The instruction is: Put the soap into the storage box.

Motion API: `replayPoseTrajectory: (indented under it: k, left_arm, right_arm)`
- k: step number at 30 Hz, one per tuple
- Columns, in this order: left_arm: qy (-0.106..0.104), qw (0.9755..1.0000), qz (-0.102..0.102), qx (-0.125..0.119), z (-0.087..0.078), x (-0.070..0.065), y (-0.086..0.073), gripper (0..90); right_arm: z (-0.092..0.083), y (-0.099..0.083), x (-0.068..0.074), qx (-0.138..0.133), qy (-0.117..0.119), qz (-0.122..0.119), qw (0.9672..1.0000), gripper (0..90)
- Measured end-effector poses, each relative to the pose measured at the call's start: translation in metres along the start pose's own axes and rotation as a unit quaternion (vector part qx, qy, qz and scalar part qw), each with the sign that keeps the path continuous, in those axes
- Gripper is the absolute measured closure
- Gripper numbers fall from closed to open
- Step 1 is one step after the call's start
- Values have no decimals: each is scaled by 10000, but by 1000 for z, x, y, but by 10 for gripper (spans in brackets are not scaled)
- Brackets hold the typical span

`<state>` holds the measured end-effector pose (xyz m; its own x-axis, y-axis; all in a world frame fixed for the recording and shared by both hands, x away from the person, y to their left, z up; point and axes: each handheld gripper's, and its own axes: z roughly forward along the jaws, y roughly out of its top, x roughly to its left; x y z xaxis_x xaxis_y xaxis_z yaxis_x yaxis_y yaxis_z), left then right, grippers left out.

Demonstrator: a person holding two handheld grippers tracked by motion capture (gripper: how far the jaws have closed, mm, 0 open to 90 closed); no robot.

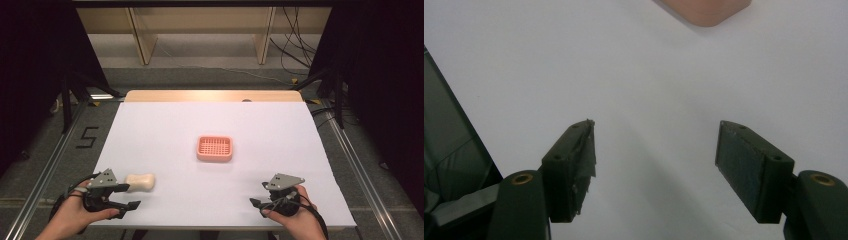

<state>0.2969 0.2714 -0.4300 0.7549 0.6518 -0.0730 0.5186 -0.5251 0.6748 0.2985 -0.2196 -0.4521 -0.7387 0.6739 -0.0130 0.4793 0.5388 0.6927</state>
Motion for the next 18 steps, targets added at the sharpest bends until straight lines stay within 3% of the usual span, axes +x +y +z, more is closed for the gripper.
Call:
replayPoseTrajectory:
  k: [1, 4, 6, 7, 8, 10, 12, 15, 17, 18]
  left_arm:
    - [24, 10000, -4, 36, 1, 1, 1, 293]
    - [115, 9995, 253, 153, 3, 4, 4, 295]
    - [187, 9978, 548, 313, 6, 8, 9, 300]
    - [187, 9978, 548, 313, 6, 8, 9, 300]
    - [162, 9969, 652, 405, 6, 9, 11, 300]
    - [118, 9927, 1025, 618, 8, 15, 18, 303]
    - [102, 9924, 984, 730, 8, 15, 20, 306]
    - [75, 9875, 1212, 1004, 12, 18, 26, 307]
    - [59, 9820, 1441, 1216, 14, 19, 28, 303]
    - [20, 9769, 1606, 1411, 14, 20, 30, 303]
  right_arm:
    - [0, 0, 0, -16, -20, -36, 10000, 332]
    - [1, 0, 0, -7, -1, -2, 10000, 331]
    - [1, 0, 0, -7, 1, 19, 10000, 331]
    - [1, 0, 0, -7, 1, 19, 10000, 331]
    - [1, 0, 0, -12, 0, 7, 10000, 331]
    - [1, -1, 1, -3, -1, 58, 10000, 331]
    - [1, 0, 0, 21, 5, -15, 10000, 331]
    - [2, 0, -1, -14, 17, -85, 10000, 332]
    - [2, 0, 0, -32, 5, -71, 10000, 331]
    - [2, 0, 0, -32, 5, -71, 10000, 331]
